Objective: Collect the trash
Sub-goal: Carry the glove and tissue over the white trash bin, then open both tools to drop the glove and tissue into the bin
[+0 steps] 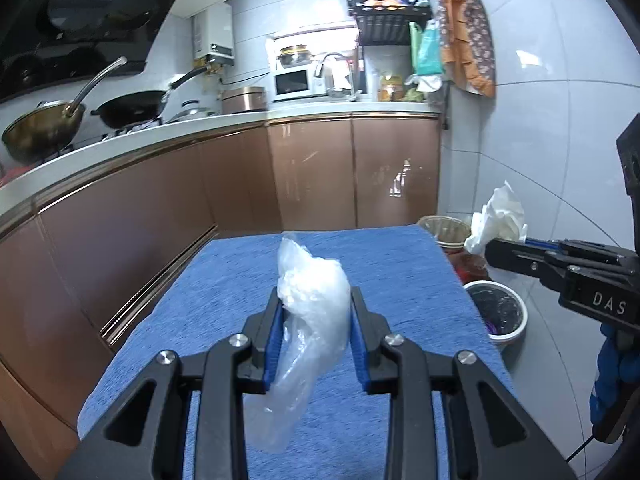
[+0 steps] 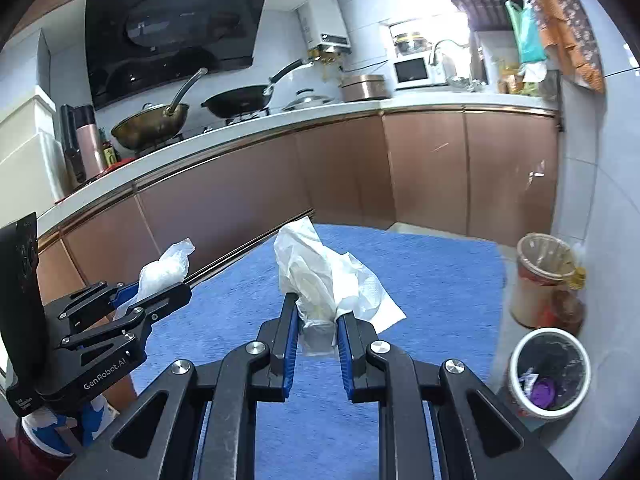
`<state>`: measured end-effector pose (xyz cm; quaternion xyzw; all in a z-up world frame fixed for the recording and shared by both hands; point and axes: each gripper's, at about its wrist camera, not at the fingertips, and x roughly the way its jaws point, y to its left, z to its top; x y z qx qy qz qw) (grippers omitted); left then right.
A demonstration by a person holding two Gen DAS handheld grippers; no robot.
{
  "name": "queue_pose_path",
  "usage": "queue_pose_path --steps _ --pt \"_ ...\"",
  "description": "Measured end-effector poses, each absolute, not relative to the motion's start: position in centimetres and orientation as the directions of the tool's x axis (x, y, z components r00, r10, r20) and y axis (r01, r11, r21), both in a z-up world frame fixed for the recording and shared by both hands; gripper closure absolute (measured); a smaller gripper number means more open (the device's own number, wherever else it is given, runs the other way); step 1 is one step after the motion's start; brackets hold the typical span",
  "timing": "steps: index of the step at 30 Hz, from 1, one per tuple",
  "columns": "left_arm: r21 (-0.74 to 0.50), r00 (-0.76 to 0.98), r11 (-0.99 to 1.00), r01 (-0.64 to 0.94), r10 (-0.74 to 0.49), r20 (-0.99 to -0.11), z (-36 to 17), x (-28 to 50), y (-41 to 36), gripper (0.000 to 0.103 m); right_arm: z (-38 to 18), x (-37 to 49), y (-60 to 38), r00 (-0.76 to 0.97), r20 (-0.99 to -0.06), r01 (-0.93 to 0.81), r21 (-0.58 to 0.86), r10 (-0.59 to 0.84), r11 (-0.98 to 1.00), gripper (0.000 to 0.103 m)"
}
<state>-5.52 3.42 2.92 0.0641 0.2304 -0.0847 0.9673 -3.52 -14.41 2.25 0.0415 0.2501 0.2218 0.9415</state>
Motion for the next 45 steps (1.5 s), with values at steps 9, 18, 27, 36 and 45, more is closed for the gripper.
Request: queue_pose_path --steps 9,18,27,36,45 --pt "0.087 0.804 0.925 0.369 -0.271 -0.529 2.9 -2.0 -4.9 0.074 1.8 -4.3 -21.6 0.848 -0.438 -0.236 0.189 0.297 0.953 0.086" --pt "-0.106 0.557 0.817 0.567 -0.475 -0.681 0.6 8.6 -18.9 0.074 -0.9 -0.8 -32.2 0.864 -0.497 0.001 0.174 0.087 0.985 0.086" --pt "-0.283 0.316 0.767 0.575 -0.528 -0.789 -7.7 21.3 -33.0 0.074 -9.7 8.0 -41.0 0.765 -0.643 0.2 0.185 -0.035 0.962 0.086" --pt "-0.349 0.195 0.766 0.54 -0.517 -0.834 -15.7 27.7 -40.6 0.06 -17.3 13.3 -46.3 0.677 -0.731 0.303 0.173 -0.084 0.937 0.082" --pt "-0.399 0.187 0.768 0.501 -0.546 -0.817 -17.0 28.3 -40.9 0.047 -20.8 15.1 -48.5 0.612 -0.781 0.359 0.136 -0.123 0.924 0.052"
